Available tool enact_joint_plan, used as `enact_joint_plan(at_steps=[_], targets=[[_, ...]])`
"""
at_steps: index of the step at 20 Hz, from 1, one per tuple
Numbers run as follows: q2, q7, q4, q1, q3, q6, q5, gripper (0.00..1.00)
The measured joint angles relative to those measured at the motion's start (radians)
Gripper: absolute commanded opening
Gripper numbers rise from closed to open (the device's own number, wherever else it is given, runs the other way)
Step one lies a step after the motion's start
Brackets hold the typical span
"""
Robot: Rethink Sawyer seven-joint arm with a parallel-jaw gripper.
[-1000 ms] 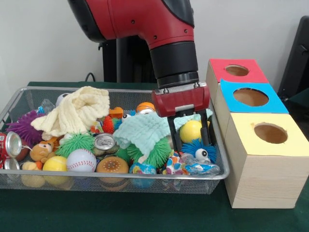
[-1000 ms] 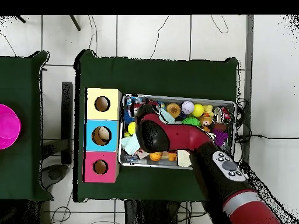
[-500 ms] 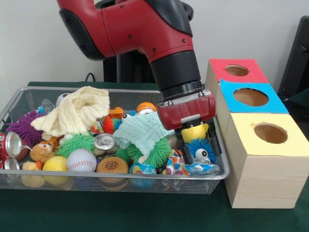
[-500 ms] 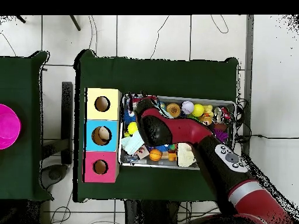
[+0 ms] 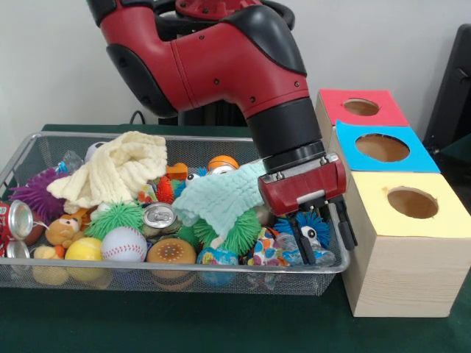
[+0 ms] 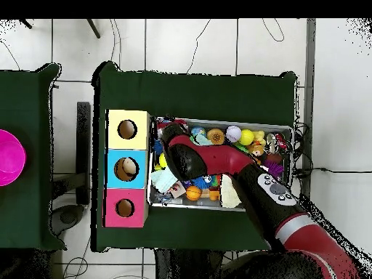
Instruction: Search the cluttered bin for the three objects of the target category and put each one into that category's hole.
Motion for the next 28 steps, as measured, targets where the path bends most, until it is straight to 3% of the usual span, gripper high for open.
enact_joint_plan(at_steps=[16,28], targets=[[0.012,0.0,-0.014,0.003,-0.002,0.0,-0.081,1.0],[-0.025,0.0,-0.043,0.028,-0.03,0.0,-0.121,1.0]])
